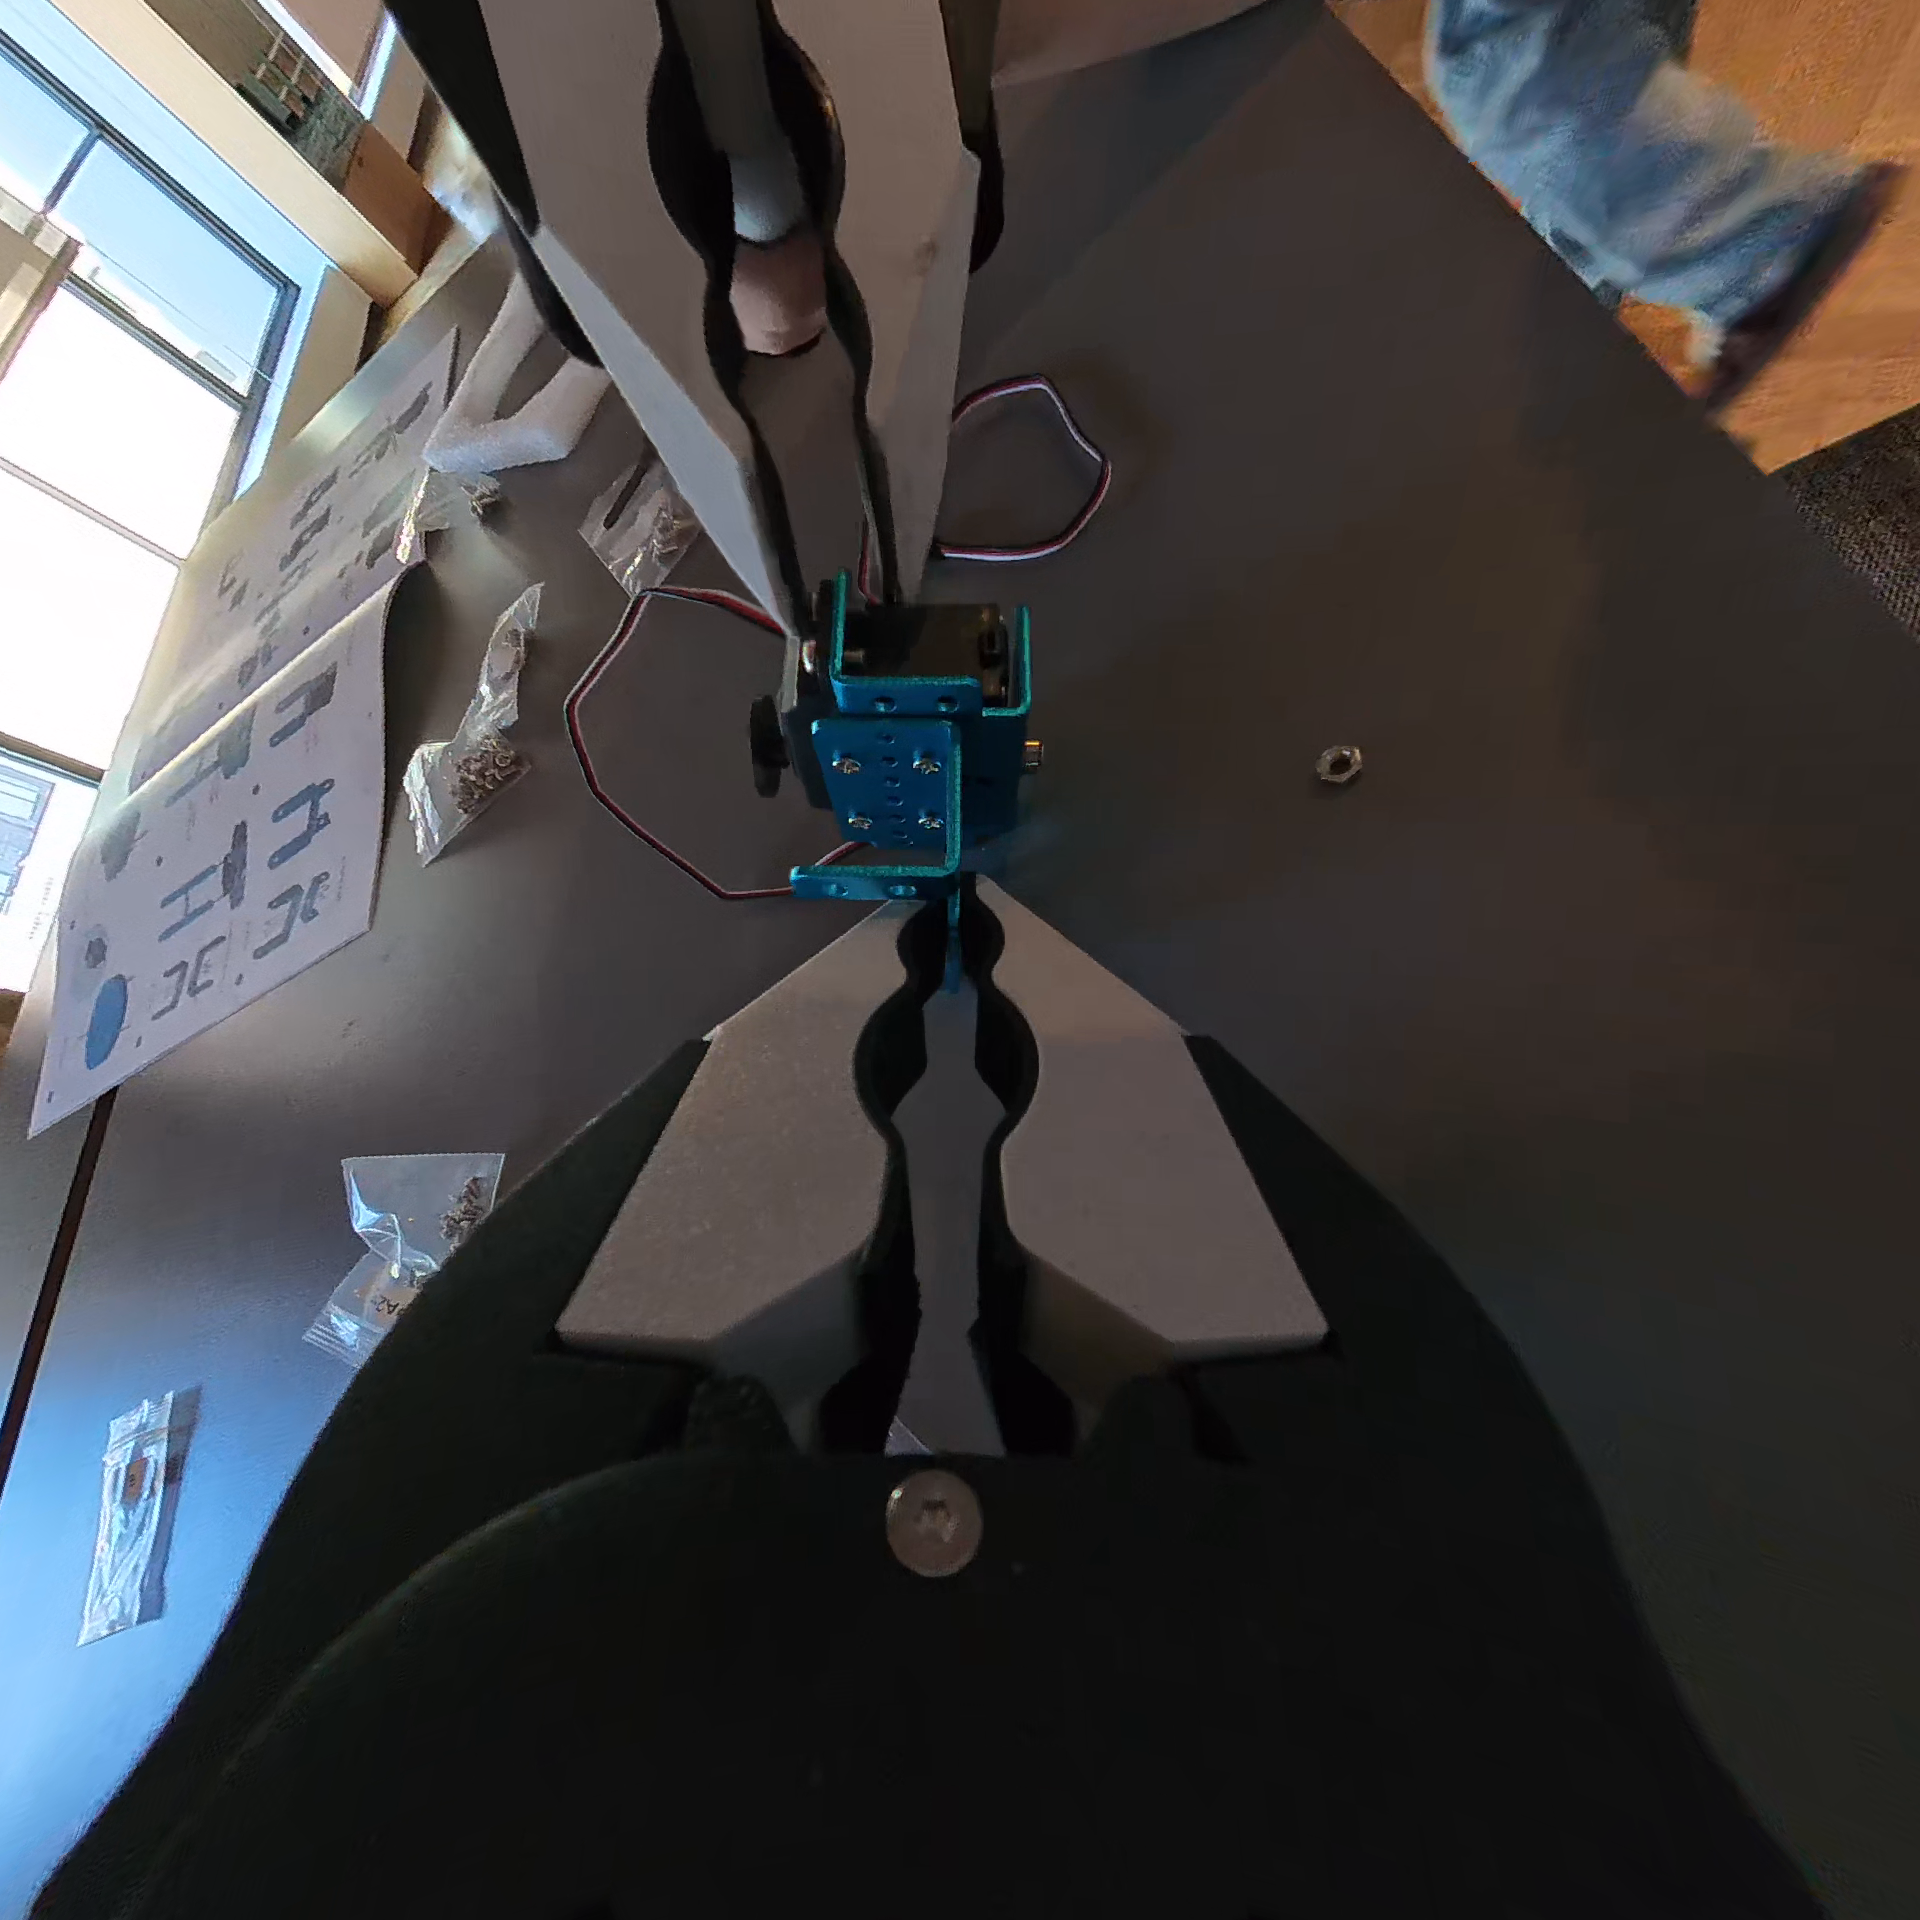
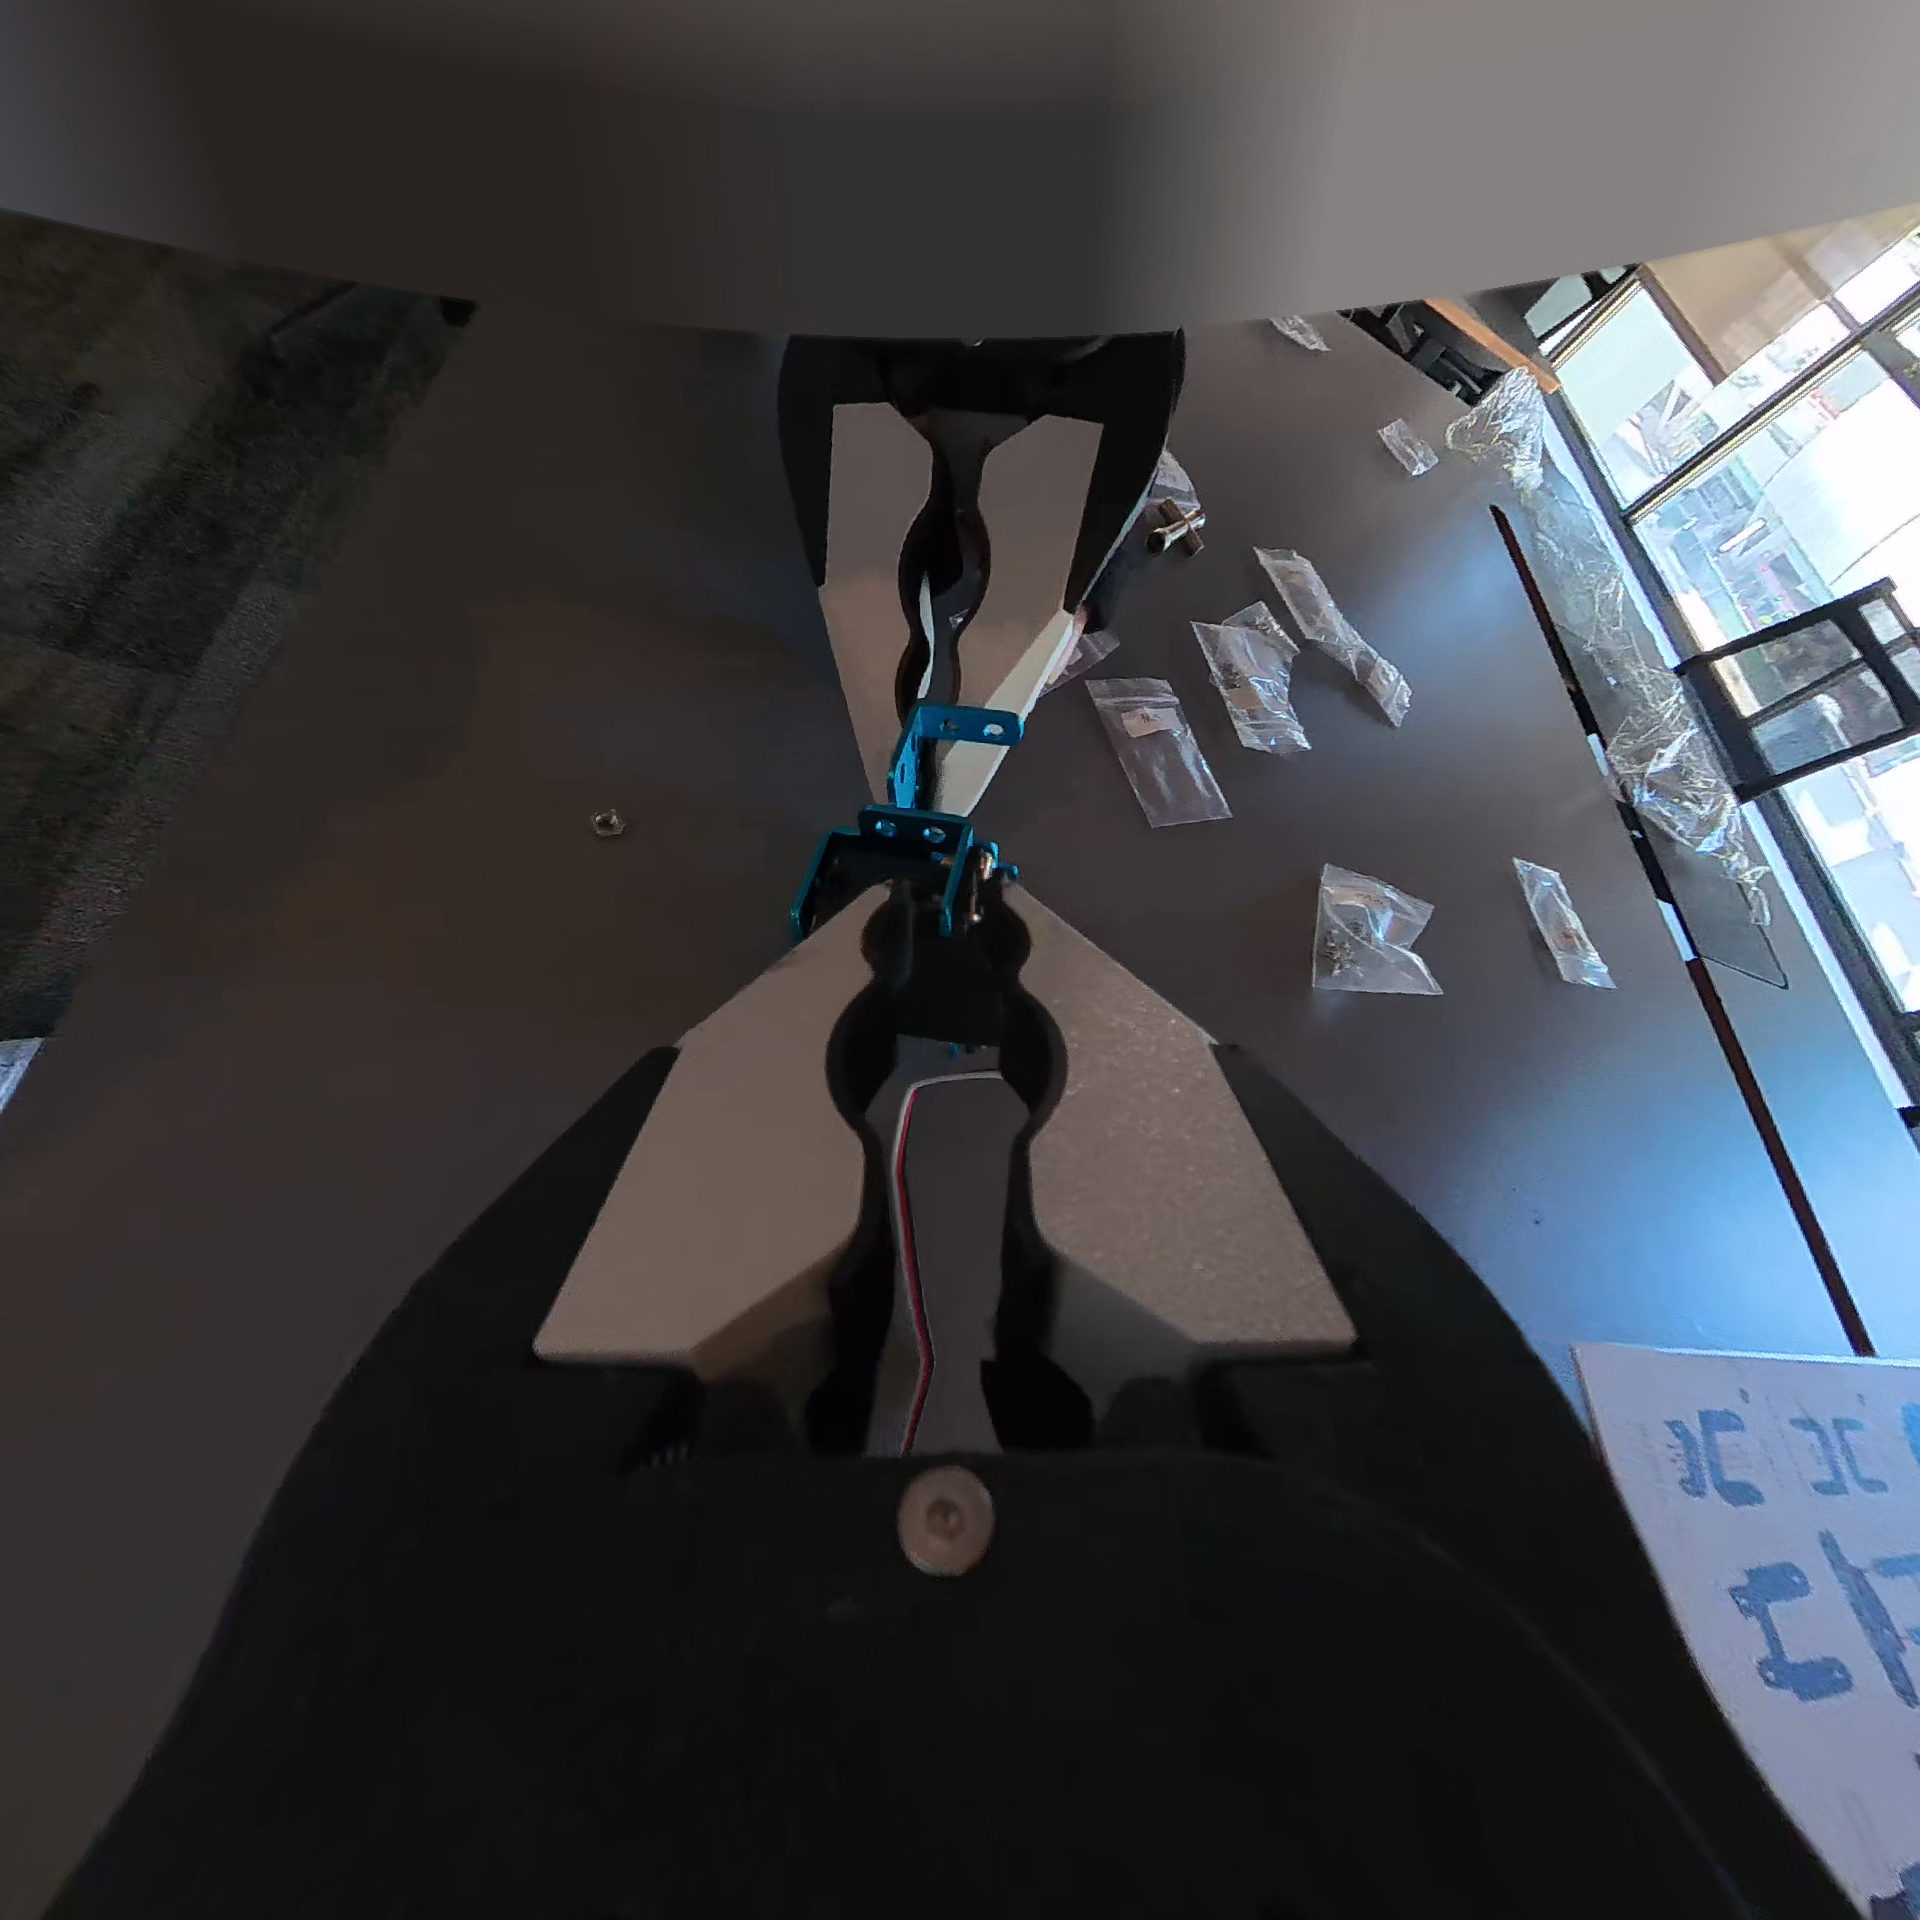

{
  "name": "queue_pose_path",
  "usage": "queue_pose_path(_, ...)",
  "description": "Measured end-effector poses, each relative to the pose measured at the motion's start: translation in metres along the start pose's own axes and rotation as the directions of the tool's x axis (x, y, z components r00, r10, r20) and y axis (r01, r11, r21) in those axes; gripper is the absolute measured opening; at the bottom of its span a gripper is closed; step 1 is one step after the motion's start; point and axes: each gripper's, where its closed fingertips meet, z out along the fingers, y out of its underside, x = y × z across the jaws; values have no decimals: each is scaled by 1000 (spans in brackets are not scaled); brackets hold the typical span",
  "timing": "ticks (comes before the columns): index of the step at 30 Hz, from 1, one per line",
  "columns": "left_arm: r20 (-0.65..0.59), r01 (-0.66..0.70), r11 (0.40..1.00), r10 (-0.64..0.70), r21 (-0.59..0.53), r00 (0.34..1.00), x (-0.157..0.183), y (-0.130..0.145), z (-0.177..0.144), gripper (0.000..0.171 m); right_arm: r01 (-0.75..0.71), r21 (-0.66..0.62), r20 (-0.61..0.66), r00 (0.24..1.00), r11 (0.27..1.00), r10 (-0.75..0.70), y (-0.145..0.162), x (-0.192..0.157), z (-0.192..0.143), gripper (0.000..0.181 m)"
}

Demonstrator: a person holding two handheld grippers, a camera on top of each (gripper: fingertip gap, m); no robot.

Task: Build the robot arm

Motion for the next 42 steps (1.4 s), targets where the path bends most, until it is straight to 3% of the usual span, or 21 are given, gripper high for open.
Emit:
queue_pose_path(3, 2, -10, 1000, 10, 0, 1000, 0, 0, 0, 2, 6, 1, 12, 1000, 1000, -6, 0, -2, 0, 11)
queue_pose_path(9, 6, -17, 1000, 17, 0, 1000, 1, 0, 0, 1, -40, 55, 20, 999, 998, 39, -5, 3, -4, 26)
queue_pose_path(14, -1, 10, 1000, -10, 11, 1000, 0, 0, 0, 1, -69, 43, 82, 994, 997, 65, -2, -6, 0, 21)
queue_pose_path(20, 6, 9, 1000, -9, 20, 1000, 0, 0, 0, 2, -22, 65, 18, 1000, 998, 21, -4, 4, -6, 20)
queue_pose_path(25, -3, 13, 999, -13, 38, 1000, 0, 1, 0, 1, -138, 154, -10, 990, 978, 141, -5, 24, -20, 21)
queue_pose_path(29, 1, -25, 998, 25, 54, 1000, 1, 1, -1, 2, -338, 274, 46, 940, 900, 339, -13, 35, -33, 20)
queue_pose_path(37, 41, -116, 993, 117, -7, 992, 3, 7, 3, 4, -413, 163, -80, 900, 896, 429, -15, 5, -35, 22)
queue_pose_path(42, 52, -77, 994, 81, -72, 995, -1, 13, 4, 12, -472, 150, -60, 872, 869, 485, -5, -14, -44, 24)
